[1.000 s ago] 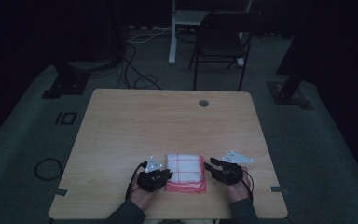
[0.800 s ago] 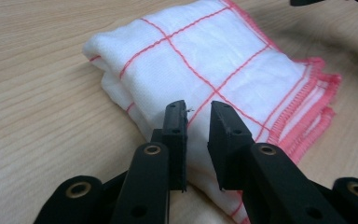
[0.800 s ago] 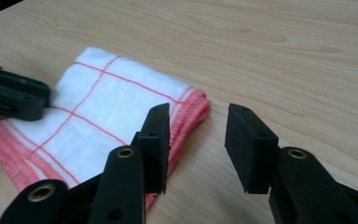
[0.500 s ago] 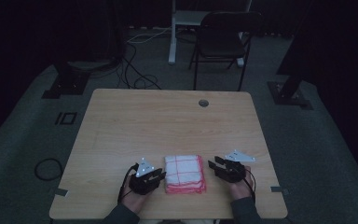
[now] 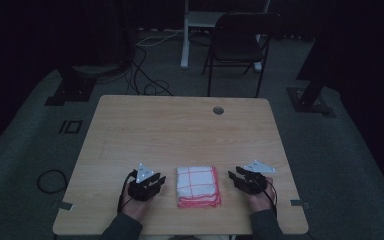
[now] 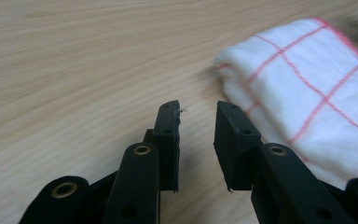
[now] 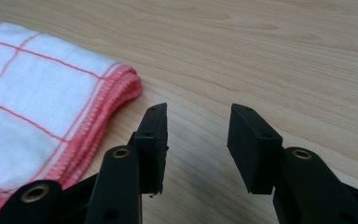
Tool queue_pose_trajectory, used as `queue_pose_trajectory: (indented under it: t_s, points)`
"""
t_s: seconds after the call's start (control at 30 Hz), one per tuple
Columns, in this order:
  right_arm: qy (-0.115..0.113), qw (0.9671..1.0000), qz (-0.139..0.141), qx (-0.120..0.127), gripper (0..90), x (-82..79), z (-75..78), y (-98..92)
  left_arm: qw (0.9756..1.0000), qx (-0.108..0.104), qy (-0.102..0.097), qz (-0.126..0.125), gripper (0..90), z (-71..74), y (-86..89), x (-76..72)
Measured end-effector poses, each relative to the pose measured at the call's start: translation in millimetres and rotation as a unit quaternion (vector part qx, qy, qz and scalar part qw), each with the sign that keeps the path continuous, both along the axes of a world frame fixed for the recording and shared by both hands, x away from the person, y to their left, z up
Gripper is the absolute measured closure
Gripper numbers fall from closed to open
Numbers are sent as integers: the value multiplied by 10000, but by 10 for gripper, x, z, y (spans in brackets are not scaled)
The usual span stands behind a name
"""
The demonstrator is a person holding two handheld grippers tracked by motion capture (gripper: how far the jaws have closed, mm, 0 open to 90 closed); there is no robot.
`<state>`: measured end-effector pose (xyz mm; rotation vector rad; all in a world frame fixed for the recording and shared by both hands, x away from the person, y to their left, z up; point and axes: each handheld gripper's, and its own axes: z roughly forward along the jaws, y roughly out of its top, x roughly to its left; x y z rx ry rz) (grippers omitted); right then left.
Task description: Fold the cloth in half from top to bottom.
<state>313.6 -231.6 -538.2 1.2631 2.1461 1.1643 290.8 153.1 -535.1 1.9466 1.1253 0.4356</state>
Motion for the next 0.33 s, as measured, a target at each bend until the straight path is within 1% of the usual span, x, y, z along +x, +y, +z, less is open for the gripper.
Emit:
queue_pose_trajectory:
  t_s: [0.13, 0.33]
  points:
    - [11, 10000, -8, -65, 577, 15, -15, -1, 9998, -14, 7, 173, 708, 2, 84, 46]
    - [24, 10000, -49, -84, 577, 39, -27, -23, 9992, -43, 10, 406, 704, 11, 219, 112]
